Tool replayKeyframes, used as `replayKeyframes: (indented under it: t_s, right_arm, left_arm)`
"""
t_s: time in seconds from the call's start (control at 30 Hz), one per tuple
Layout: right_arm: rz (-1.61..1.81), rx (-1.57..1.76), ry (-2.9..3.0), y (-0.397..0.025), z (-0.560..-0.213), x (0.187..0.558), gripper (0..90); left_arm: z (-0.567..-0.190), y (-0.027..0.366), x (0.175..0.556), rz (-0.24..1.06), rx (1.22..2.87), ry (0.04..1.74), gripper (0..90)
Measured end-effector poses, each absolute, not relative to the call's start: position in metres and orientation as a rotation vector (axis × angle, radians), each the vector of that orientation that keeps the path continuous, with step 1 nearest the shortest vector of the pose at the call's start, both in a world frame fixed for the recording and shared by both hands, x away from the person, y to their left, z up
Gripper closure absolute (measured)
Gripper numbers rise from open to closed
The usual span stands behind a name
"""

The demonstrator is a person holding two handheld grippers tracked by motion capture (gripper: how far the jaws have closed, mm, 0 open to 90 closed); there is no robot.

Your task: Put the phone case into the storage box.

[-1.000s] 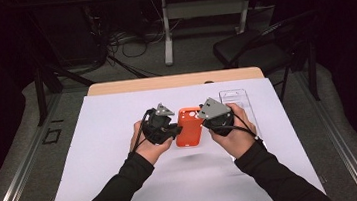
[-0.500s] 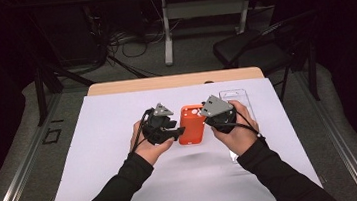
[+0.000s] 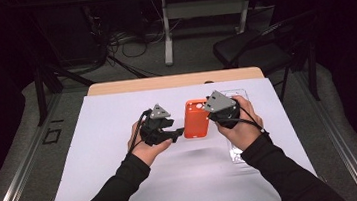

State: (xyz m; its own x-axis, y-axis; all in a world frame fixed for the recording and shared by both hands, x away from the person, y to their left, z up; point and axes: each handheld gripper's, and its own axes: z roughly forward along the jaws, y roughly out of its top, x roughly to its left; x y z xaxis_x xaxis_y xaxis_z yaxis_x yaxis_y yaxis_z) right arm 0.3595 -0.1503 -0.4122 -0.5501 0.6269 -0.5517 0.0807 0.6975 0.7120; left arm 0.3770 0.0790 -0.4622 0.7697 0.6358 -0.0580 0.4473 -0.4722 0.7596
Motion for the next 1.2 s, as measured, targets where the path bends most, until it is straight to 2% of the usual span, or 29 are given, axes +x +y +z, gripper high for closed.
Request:
replayKeyframes:
  t_s: [0.43, 0.57, 0.7, 0.93, 1.2]
  right_arm:
    - [0.771, 0.544, 2.024, -0.161, -0.402, 0.368, 81.5]
    - [0.763, 0.543, 2.012, -0.164, -0.396, 0.371, 81.5]
    - [0.758, 0.54, 1.993, -0.168, -0.391, 0.375, 81.5]
    - [0.762, 0.561, 1.974, -0.179, -0.382, 0.383, 81.5]
    - [0.768, 0.584, 1.939, -0.194, -0.375, 0.394, 81.4]
  left_arm:
    - [-0.46, 0.089, 0.378, 0.408, 2.117, 0.829, 44.9]
    - [-0.46, 0.092, 0.378, 0.404, 2.111, 0.836, 43.2]
    - [-0.461, 0.095, 0.379, 0.385, 2.09, 0.849, 36.2]
    - [-0.46, 0.099, 0.378, 0.384, 2.067, 0.868, 29.9]
    - [-0.459, 0.105, 0.375, 0.378, 2.048, 0.86, 26.4]
